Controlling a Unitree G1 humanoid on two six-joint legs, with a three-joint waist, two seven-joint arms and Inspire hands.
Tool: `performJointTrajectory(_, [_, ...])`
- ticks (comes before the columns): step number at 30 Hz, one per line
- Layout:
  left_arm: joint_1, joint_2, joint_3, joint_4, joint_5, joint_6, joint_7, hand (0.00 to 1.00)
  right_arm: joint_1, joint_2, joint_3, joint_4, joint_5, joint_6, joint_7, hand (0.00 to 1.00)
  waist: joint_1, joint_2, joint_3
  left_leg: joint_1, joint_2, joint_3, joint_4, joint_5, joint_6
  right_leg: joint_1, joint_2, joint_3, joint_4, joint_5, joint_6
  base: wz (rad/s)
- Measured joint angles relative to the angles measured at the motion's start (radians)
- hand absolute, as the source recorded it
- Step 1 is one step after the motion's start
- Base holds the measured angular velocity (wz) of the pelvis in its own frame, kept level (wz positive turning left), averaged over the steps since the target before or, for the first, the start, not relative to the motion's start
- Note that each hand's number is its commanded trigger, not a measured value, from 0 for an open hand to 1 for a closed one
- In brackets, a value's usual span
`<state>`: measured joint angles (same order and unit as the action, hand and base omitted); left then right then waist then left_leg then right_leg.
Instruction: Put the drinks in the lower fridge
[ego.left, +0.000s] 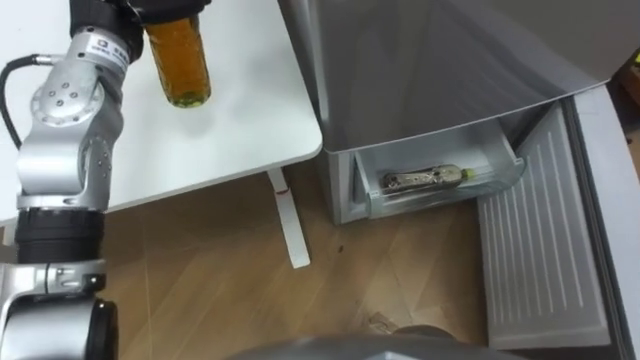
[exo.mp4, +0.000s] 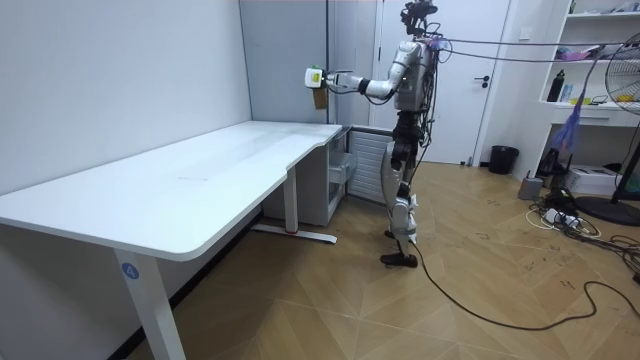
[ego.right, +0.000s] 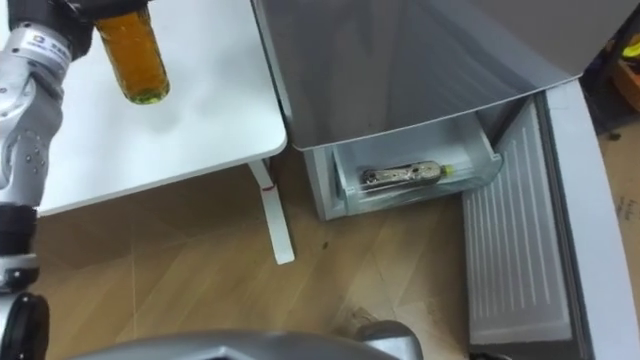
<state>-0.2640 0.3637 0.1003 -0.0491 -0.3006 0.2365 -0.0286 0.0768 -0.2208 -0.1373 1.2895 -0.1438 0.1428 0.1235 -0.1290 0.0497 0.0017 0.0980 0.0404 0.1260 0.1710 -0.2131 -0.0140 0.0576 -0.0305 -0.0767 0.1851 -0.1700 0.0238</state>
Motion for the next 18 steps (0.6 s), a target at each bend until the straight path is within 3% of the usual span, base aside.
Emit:
performJointTrajectory(5, [0.059, -0.002, -0.012, -0.110, -0.002, 0.000, 0.015, 1.00, -0.017, 0.001, 0.033, -0.006, 0.011, -0.003, -0.014, 0.00, 0.003, -0.003, 0.0023, 0.004, 0.000, -0.017, 0.000, 0.000, 0.000, 0.012, -0.001, -0.013, 0.000, 0.000, 0.000, 0.09])
performJointTrajectory(7, [0.077, -0.008, -0.025, -0.148, -0.002, 0.000, 0.015, 1.00, -0.015, 0.002, 0.044, -0.008, 0.042, -0.011, -0.019, 0.00, 0.019, -0.006, 0.0044, 0.002, 0.000, -0.020, 0.000, 0.000, 0.000, 0.012, -0.001, -0.018, -0.001, 0.000, 0.000, 0.06])
performJointTrajectory(10, [0.078, -0.042, -0.028, -0.160, -0.002, 0.000, 0.014, 1.00, -0.016, 0.003, 0.070, -0.009, 0.083, -0.012, -0.020, 0.00, 0.044, -0.007, 0.0051, 0.002, -0.001, -0.021, 0.002, 0.000, 0.000, 0.015, -0.002, -0.020, -0.001, 0.000, 0.000, 0.00])
performJointTrajectory(15, [0.099, -0.052, -0.029, -0.214, -0.024, -0.003, 0.017, 1.00, -0.023, 0.004, 0.135, -0.023, 0.148, -0.019, -0.017, 0.00, 0.059, -0.019, 0.0108, -0.019, -0.003, -0.034, 0.016, 0.000, 0.000, 0.009, -0.005, -0.037, -0.004, -0.003, -0.003, 0.10])
performJointTrajectory(18, [0.125, -0.103, -0.047, -0.239, -0.034, -0.018, 0.002, 1.00, -0.023, 0.004, 0.167, -0.042, 0.148, -0.019, -0.020, 0.00, 0.088, -0.026, 0.0134, -0.025, -0.003, -0.042, 0.021, 0.000, -0.001, 0.009, -0.005, -0.040, -0.003, -0.004, -0.005, 0.05])
